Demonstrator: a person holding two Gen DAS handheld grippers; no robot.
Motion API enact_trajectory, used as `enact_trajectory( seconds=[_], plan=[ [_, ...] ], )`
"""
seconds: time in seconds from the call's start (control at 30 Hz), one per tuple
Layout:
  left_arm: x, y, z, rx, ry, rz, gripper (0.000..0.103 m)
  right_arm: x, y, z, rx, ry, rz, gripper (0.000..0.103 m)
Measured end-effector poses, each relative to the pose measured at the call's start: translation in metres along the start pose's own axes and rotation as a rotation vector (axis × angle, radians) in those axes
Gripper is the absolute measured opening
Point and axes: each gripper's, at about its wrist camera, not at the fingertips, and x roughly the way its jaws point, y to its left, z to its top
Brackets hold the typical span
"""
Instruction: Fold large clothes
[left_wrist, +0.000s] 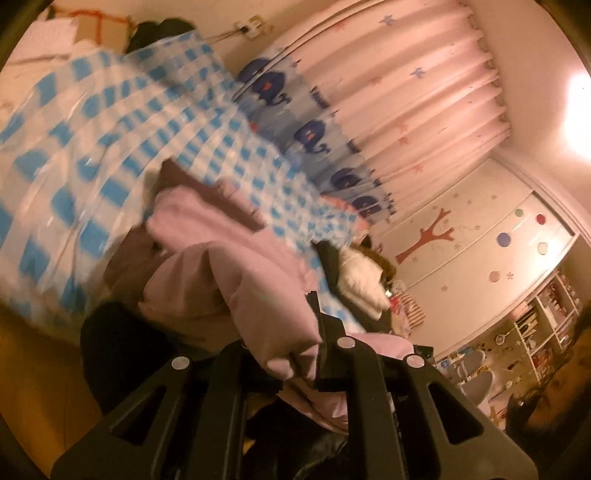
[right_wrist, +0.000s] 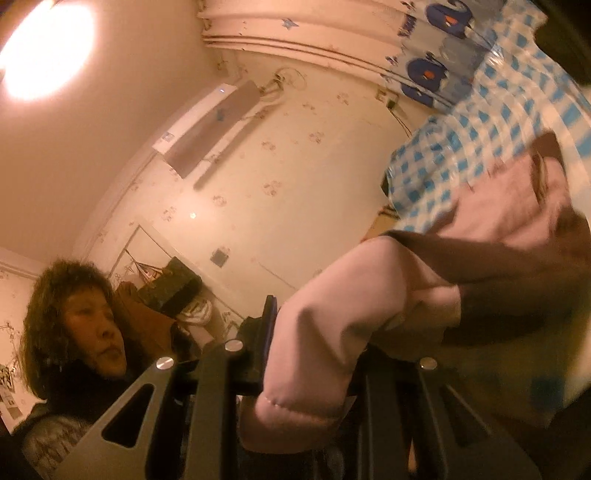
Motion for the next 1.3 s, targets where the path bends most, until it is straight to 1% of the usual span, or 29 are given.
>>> enact_trajectory(
  seconds=[0.1, 0.13, 0.2, 0.23, 0.3, 0.33, 0.37, 0.43, 0.5, 0.6, 0.67, 0.7, 0.73, 0.77, 0.8, 0.83, 0.87, 0.93, 1.0, 1.03, 1.07, 1.1, 1.13, 1.17, 1.2, 1.23, 1.27, 1.3],
  plan=[
    [0.025, -0.010, 0.043, 0.037, -0.025, -0.025, 0.009, 0.019, -0.010, 0.037, 0.006, -0.045, -0.004, 0.023],
    [0.041, -0.012, 0.063, 0.043, -0.033, -0.030, 0.009, 0.026, -0.017, 0.054, 0.019, -0.066, -0.005, 0.023],
    [0.070, -0.010, 0.098, 0.031, -0.043, -0.027, 0.009, 0.037, -0.033, 0.087, 0.041, -0.105, -0.034, 0.023],
    [0.081, -0.007, 0.110, 0.026, -0.045, -0.019, 0.009, 0.045, -0.044, 0.105, 0.053, -0.128, -0.059, 0.023],
    [0.117, 0.008, 0.149, -0.015, -0.050, 0.003, 0.009, 0.061, -0.069, 0.136, 0.091, -0.167, -0.104, 0.023],
    [0.141, 0.018, 0.171, -0.038, -0.048, 0.026, 0.009, 0.067, -0.078, 0.148, 0.102, -0.180, -0.128, 0.023],
    [0.160, 0.028, 0.188, -0.056, -0.046, 0.048, 0.009, 0.076, -0.097, 0.164, 0.133, -0.198, -0.163, 0.023],
    [0.195, 0.046, 0.212, -0.083, -0.044, 0.084, 0.009, 0.090, -0.128, 0.186, 0.183, -0.226, -0.218, 0.023],
    [0.242, 0.073, 0.239, -0.114, -0.036, 0.134, 0.009, 0.101, -0.165, 0.205, 0.235, -0.250, -0.285, 0.023],
    [0.299, 0.111, 0.260, -0.151, -0.016, 0.189, 0.010, 0.117, -0.229, 0.228, 0.305, -0.276, -0.419, 0.023],
    [0.341, 0.143, 0.268, -0.161, 0.019, 0.265, 0.011, 0.121, -0.277, 0.233, 0.367, -0.277, -0.521, 0.023],
    [0.368, 0.166, 0.268, -0.179, 0.050, 0.311, 0.013, 0.123, -0.306, 0.231, 0.419, -0.270, -0.578, 0.023],
    [0.381, 0.181, 0.266, -0.198, 0.067, 0.332, 0.014, 0.123, -0.327, 0.228, 0.464, -0.263, -0.605, 0.023],
    [0.399, 0.201, 0.263, -0.221, 0.094, 0.358, 0.016, 0.119, -0.348, 0.224, 0.519, -0.263, -0.608, 0.023],
    [0.412, 0.218, 0.259, -0.253, 0.124, 0.362, 0.016, 0.114, -0.364, 0.220, 0.578, -0.282, -0.574, 0.023],
    [0.422, 0.236, 0.256, -0.301, 0.141, 0.346, 0.016, 0.110, -0.372, 0.218, 0.609, -0.294, -0.538, 0.024],
    [0.424, 0.244, 0.255, -0.323, 0.143, 0.329, 0.016, 0.107, -0.373, 0.218, 0.622, -0.298, -0.510, 0.028],
    [0.420, 0.248, 0.258, -0.360, 0.151, 0.287, 0.016, 0.105, -0.367, 0.221, 0.605, -0.292, -0.497, 0.032],
    [0.405, 0.249, 0.267, -0.429, 0.137, 0.198, 0.019, 0.101, -0.362, 0.220, 0.637, -0.307, -0.446, 0.040],
    [0.398, 0.246, 0.271, -0.447, 0.125, 0.174, 0.022, 0.098, -0.360, 0.220, 0.660, -0.320, -0.418, 0.046],
    [0.386, 0.239, 0.279, -0.459, 0.097, 0.142, 0.031, 0.092, -0.356, 0.219, 0.690, -0.346, -0.378, 0.053],
    [0.370, 0.228, 0.287, -0.450, 0.054, 0.119, 0.039, 0.087, -0.349, 0.219, 0.701, -0.378, -0.343, 0.058],
    [0.353, 0.218, 0.296, -0.439, -0.006, 0.127, 0.059, 0.081, -0.337, 0.222, 0.698, -0.409, -0.329, 0.070],
    [0.338, 0.208, 0.304, -0.434, -0.053, 0.135, 0.076, 0.071, -0.326, 0.225, 0.687, -0.451, -0.319, 0.084],
    [0.322, 0.198, 0.313, -0.429, -0.099, 0.135, 0.080, 0.062, -0.313, 0.230, 0.670, -0.486, -0.334, 0.086],
    [0.309, 0.185, 0.321, -0.409, -0.130, 0.137, 0.080, 0.056, -0.303, 0.233, 0.650, -0.509, -0.365, 0.086],
    [0.301, 0.175, 0.326, -0.378, -0.145, 0.143, 0.081, 0.053, -0.286, 0.239, 0.603, -0.520, -0.421, 0.086],
    [0.296, 0.158, 0.330, -0.322, -0.156, 0.153, 0.082, 0.057, -0.267, 0.246, 0.526, -0.506, -0.496, 0.086]
  ],
)
